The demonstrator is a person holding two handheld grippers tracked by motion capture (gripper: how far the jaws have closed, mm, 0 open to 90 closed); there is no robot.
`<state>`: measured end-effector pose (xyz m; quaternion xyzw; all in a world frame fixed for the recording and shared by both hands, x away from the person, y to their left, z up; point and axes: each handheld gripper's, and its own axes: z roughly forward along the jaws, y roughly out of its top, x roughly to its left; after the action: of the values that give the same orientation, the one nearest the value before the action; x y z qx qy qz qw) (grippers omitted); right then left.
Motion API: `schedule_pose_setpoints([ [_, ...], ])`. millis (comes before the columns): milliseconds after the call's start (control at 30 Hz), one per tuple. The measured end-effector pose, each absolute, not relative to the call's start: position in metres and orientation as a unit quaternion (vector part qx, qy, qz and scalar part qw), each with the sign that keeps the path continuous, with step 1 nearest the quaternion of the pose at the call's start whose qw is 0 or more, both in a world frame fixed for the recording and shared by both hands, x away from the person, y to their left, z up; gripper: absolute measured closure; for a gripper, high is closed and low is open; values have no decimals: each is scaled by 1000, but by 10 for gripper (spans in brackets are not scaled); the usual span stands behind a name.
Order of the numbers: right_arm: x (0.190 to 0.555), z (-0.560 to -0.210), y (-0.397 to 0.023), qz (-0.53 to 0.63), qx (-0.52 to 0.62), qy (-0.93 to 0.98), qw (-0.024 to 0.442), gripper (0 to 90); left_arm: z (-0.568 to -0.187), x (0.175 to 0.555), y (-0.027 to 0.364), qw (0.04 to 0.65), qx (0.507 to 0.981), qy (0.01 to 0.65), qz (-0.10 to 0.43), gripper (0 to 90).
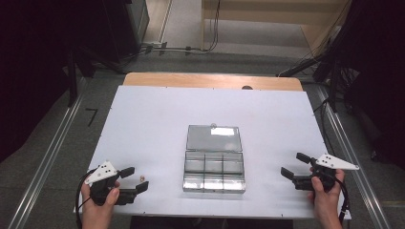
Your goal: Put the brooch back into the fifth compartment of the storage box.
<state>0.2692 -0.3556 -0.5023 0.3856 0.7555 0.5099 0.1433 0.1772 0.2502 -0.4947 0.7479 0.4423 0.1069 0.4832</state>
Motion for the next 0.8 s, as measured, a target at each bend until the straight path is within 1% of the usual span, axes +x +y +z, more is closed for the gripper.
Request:
schedule_pose_setpoints([
  [67,269,-503,-353,509,381,758,149,9,-495,178,251,482,753,438,96,218],
  [133,268,-503,-352,508,378,758,157,9,-495,177,251,475,754,442,100,217],
  [267,269,-504,-354,511,386,753,153,9,-495,178,255,475,748,452,103,220],
  [300,269,-504,-355,513,386,752,152,9,-495,178,255,471,746,458,109,237],
  [367,270,-505,-355,514,386,751,150,9,-495,178,255,457,740,476,130,337],
  [400,270,-505,-355,513,386,752,150,9,-496,178,256,455,737,482,133,368],
  [800,272,-506,-353,510,385,754,150,9,-508,185,252,410,765,484,110,539],
])
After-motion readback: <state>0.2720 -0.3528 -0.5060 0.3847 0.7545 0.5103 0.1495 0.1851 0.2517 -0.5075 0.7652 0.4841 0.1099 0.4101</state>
